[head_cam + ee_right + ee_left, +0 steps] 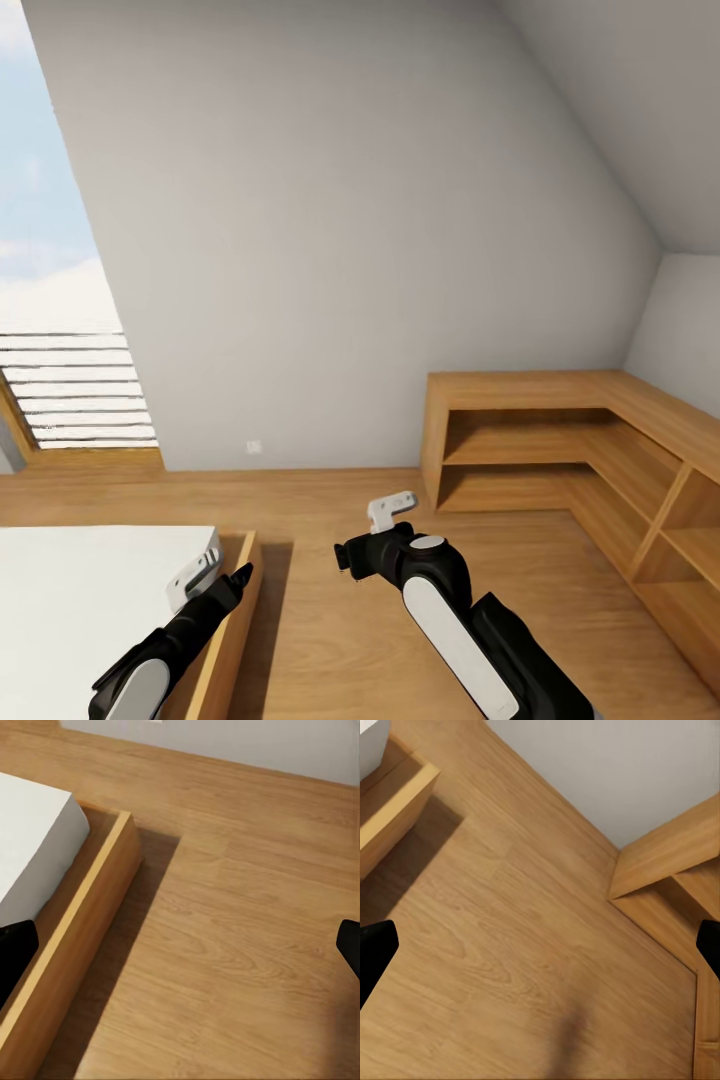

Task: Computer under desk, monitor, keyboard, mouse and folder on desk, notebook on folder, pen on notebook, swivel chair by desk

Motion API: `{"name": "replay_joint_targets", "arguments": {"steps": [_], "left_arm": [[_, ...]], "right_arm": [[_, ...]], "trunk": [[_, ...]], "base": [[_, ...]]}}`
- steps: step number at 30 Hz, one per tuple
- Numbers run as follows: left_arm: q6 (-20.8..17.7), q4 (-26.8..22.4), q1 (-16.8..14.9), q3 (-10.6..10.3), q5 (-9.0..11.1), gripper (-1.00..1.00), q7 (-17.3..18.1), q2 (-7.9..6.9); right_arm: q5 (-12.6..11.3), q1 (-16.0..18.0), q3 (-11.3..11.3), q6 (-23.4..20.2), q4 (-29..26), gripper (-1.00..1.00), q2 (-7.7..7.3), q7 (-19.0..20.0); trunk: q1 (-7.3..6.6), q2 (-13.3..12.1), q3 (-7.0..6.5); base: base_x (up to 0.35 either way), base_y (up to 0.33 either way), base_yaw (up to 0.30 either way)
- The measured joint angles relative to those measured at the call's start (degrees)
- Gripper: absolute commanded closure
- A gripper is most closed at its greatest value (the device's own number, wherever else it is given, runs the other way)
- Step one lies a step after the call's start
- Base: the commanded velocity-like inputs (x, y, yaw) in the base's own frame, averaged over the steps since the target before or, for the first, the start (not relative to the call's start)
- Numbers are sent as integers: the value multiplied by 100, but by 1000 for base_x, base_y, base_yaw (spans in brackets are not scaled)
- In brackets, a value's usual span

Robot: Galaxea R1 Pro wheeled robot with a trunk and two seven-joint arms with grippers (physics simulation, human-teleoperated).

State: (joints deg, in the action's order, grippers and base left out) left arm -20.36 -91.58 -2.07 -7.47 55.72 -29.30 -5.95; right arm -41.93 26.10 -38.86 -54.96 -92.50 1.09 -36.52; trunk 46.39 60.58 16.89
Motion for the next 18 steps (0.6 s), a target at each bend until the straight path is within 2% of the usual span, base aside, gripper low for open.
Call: {"name": "replay_joint_targets", "arguments": {"steps": [8,14,18], "left_arm": [[0,19,-6,-5,-6,-100,-8,9],[0,39,-10,-8,-7,-100,-13,11],[-1,157,-31,-8,-7,-100,-13,21]], "right_arm": [[0,-10,17,37,0,-100,-30,16],[1,-31,119,56,0,-100,-46,19],[5,-49,158,62,1,-100,-151,23]], "trunk": [[0,0,0],[0,0,0],[0,0,0]], "base": [[341,0,0],[341,0,0],[341,0,0]]}}
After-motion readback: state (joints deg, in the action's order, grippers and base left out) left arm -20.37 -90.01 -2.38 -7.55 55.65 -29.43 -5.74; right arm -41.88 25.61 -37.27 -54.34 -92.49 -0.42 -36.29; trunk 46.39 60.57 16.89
